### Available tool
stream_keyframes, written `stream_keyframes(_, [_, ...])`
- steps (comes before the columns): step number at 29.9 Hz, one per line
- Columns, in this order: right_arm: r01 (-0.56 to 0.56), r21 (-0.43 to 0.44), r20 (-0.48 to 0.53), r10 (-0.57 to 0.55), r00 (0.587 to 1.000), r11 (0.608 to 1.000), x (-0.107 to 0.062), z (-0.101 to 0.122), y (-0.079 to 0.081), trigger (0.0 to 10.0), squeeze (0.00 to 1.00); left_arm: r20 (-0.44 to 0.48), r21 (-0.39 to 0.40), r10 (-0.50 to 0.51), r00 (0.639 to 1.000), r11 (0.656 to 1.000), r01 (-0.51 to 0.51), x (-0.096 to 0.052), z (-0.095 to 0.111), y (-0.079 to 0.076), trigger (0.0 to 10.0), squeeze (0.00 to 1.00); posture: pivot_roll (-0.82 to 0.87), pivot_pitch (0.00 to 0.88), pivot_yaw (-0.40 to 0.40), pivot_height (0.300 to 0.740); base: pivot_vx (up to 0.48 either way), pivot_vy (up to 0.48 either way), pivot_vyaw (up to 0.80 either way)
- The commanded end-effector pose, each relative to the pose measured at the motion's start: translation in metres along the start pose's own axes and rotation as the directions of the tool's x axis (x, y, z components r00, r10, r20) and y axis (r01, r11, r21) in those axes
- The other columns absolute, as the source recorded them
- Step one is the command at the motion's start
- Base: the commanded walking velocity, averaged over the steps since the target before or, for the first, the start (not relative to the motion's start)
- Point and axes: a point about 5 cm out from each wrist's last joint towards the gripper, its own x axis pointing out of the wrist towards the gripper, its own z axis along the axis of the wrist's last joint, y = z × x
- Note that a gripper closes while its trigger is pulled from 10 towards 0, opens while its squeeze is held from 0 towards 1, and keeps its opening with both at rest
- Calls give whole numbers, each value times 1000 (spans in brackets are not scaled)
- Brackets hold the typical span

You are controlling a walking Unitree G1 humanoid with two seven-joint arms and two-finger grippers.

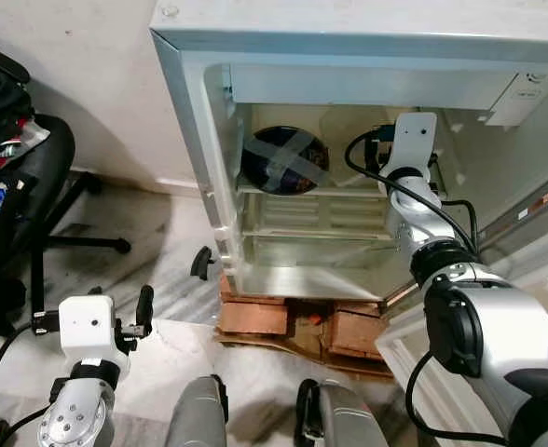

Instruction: Restocking fridge

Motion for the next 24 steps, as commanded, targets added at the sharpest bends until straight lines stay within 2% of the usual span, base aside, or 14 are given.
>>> stream_keyframes(1, [8,9,-9,-8,1000,1000,1,0,-3,10000,1000,-32,18,18,999,1000,-17,-3,-7,5,10000,0,317,213,-8,740,0,0,0])
stream_keyframes(8, [31,29,-16,-30,999,999,0,-4,-11,10000,1000,-25,16,13,1000,1000,-12,2,-8,3,10000,0,307,192,-6,740,0,0,0])
stream_keyframes(13, [12,-19,20,-12,1000,1000,-4,-8,-16,10000,1000,-14,15,4,1000,1000,-3,8,-7,1,10000,0,291,173,-8,740,0,0,0])
stream_keyframes(17, [12,-19,21,-11,1000,1000,-6,-13,-20,10000,1000,-8,14,3,1000,1000,-3,11,-6,1,10000,0,284,166,-10,740,0,0,0])
stream_keyframes(19, [4,-42,3,-3,1000,999,-10,-22,-23,10000,1000,-5,11,3,1000,1000,-3,14,-6,0,10000,0,273,153,-12,740,0,0,0])
stream_keyframes(21, [28,-66,-83,-34,996,997,-17,-44,-30,10000,1000,-1,8,-2,1000,1000,2,17,-7,-4,10000,0,269,147,-14,740,0,0,0])
stream_keyframes(24, [41,-63,-107,-47,993,997,-19,-49,-32,10000,1000,1,7,-5,1000,1000,5,18,-7,-4,10000,0,268,144,-15,740,0,0,0])
